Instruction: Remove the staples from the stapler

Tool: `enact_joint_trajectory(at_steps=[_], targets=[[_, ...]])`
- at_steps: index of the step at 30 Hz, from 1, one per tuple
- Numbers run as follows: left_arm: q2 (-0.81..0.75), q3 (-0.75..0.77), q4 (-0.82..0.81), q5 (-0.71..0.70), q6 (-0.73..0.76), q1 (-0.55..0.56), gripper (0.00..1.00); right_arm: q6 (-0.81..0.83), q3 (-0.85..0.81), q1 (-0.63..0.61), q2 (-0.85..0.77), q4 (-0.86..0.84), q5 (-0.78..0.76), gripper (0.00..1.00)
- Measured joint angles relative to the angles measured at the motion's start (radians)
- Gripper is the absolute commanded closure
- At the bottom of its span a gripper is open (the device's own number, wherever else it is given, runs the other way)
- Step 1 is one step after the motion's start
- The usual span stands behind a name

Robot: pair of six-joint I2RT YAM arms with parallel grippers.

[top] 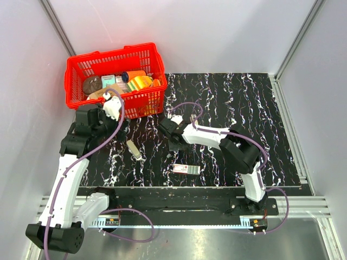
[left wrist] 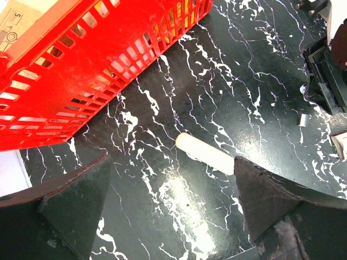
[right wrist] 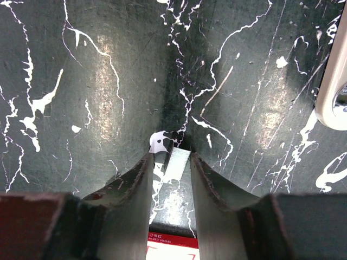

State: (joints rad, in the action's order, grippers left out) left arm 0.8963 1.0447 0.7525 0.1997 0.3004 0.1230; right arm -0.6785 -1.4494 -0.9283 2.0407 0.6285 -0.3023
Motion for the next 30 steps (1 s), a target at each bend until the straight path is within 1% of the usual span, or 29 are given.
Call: enact_joint_trajectory(at_steps=[9, 11, 21, 22, 23, 24, 30], targets=[[0.000, 0.000, 0.006, -0.006, 0.012, -0.003, 0.01, -0.004, 0.002, 0.000, 0.000, -0.008, 0.001, 0.76], [0.000, 0.000, 0.012, -0.005, 0.014, -0.003, 0.01, -0.004, 0.005, 0.000, 0.000, -0.013, 0.000, 0.80], [-0.014, 0.000, 0.024, -0.005, 0.017, -0.003, 0.01, -0.006, 0.054, 0.000, -0.038, -0.027, -0.005, 0.92], [-0.016, 0.000, 0.024, -0.005, 0.017, -0.003, 0.01, -0.012, 0.072, 0.000, -0.055, -0.026, -0.008, 0.94], [-0.017, 0.000, 0.024, -0.005, 0.017, -0.003, 0.01, -0.019, 0.086, 0.000, -0.069, -0.025, -0.010, 0.98], [-0.018, 0.000, 0.024, -0.006, 0.017, -0.003, 0.01, -0.029, 0.106, 0.000, -0.090, -0.021, -0.013, 1.00], [-0.018, 0.000, 0.024, -0.016, 0.017, -0.003, 0.01, -0.143, 0.209, 0.000, -0.253, 0.028, -0.028, 1.00]])
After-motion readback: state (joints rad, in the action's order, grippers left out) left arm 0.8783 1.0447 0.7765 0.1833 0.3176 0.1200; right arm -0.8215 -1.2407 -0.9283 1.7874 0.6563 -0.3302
